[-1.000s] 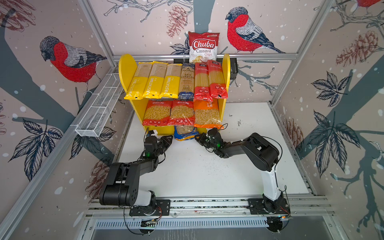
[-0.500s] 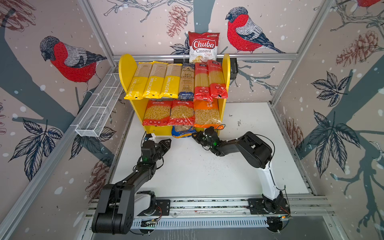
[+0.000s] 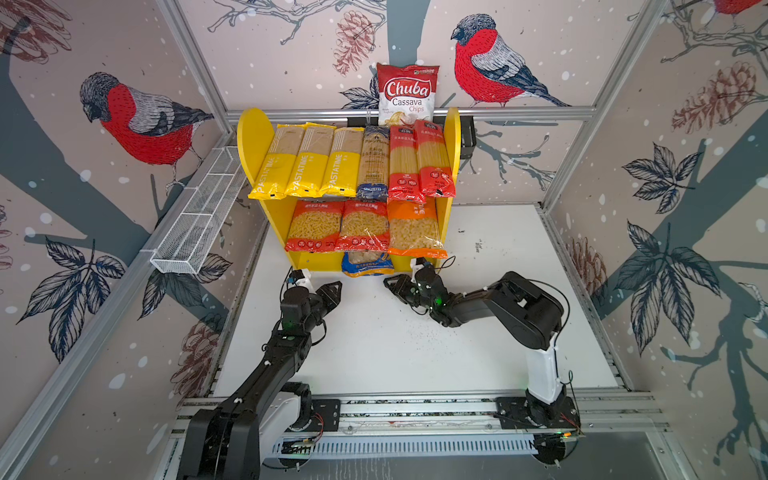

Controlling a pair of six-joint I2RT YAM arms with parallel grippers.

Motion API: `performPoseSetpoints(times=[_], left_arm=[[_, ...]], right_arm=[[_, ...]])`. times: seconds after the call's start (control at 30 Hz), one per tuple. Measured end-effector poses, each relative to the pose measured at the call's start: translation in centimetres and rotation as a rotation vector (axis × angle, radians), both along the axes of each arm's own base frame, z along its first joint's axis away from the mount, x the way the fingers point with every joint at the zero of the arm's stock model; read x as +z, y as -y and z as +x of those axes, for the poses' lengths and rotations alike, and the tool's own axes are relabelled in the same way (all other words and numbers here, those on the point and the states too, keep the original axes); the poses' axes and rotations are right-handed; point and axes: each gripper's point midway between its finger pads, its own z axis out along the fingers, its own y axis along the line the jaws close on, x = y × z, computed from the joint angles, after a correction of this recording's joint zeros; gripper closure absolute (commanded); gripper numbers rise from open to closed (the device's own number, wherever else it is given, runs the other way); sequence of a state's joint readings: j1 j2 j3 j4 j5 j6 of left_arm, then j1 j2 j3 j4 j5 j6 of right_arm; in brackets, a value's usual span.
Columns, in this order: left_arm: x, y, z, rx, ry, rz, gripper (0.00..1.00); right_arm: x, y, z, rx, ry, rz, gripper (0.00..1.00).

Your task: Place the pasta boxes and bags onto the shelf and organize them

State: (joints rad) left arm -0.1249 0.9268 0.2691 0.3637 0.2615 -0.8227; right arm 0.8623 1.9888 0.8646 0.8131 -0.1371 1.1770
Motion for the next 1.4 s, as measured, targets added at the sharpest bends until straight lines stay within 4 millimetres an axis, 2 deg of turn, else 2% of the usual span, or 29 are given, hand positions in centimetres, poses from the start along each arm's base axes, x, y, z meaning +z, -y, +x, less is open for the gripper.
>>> performPoseSetpoints(times=[0.13,0.23,0.37,0.43,0.53,0.6,0.67,0.7,0.83,0.93,0.97,1.03,1.07,1.13,1.23,1.3,1.4], left_arm=[[1.2,1.5,-1.0,-0.037,0.064,0.09,0.71],[1.8,2.2,-1.5,-0.04,0.108,0.168,0.7],[3.0,2.4,-2.1,-0.018,0.185,0.289,0.63],[3.6,2.0,-2.2,0.009,0.221,0.354,0.61],[4.5,0.7,-2.1,0.064,0.262,0.438,0.61],[4.6,0.3,-2.0,0.077,0.289,0.485,0.6],[4.4,0.2,-1.8,0.08,0.303,0.528,0.6],[4.3,0.0,-1.6,0.086,0.308,0.555,0.58],[4.2,-2.0,-0.8,0.194,0.329,0.685,0.44],[3.5,-4.9,-0.9,0.325,0.327,0.817,0.35],[3.2,-6.1,-0.9,0.371,0.317,0.853,0.32],[2.7,-8.2,-0.9,0.447,0.289,0.894,0.2],[2.4,-9.0,-0.8,0.475,0.276,0.902,0.11],[1.9,-9.9,-0.5,0.505,0.254,0.911,0.01],[0.1,-9.7,0.4,0.468,0.23,0.926,0.01],[-1.0,-9.6,0.9,0.444,0.216,0.948,0.01],[-0.4,-9.4,2.4,0.424,0.243,0.961,0.01]], right_arm=[[1.3,1.1,-3.1,0.045,0.042,-0.042,0.61],[2.3,2.8,-4.8,0.049,0.091,-0.102,0.61],[4.0,7.1,-5.3,-0.018,0.174,-0.219,0.59],[5.7,9.6,-5.0,-0.076,0.235,-0.27,0.55],[8.5,14.5,-3.8,-0.216,0.336,-0.343,0.45],[10.4,19.0,-2.8,-0.349,0.412,-0.387,0.34],[11.0,23.2,-2.2,-0.47,0.477,-0.446,0.2],[11.0,25.3,-2.1,-0.528,0.508,-0.488,0.18],[11.5,32.9,-1.0,-0.732,0.579,-0.687,0.15],[12.7,39.3,-0.3,-0.922,0.561,-0.809,0.15],[12.7,41.4,-0.4,-0.976,0.547,-0.849,0.16],[11.9,44.2,-1.0,-1.046,0.51,-0.914,0.16],[11.2,45.1,-1.3,-1.065,0.488,-0.934,0.16],[10.3,46.6,-1.9,-1.098,0.462,-0.956,0.16],[8.5,47.7,-2.0,-1.119,0.434,-0.976,0.16],[7.0,47.6,-1.5,-1.085,0.408,-1.009,0.16],[5.9,47.5,-0.7,-1.065,0.398,-1.032,0.16]])
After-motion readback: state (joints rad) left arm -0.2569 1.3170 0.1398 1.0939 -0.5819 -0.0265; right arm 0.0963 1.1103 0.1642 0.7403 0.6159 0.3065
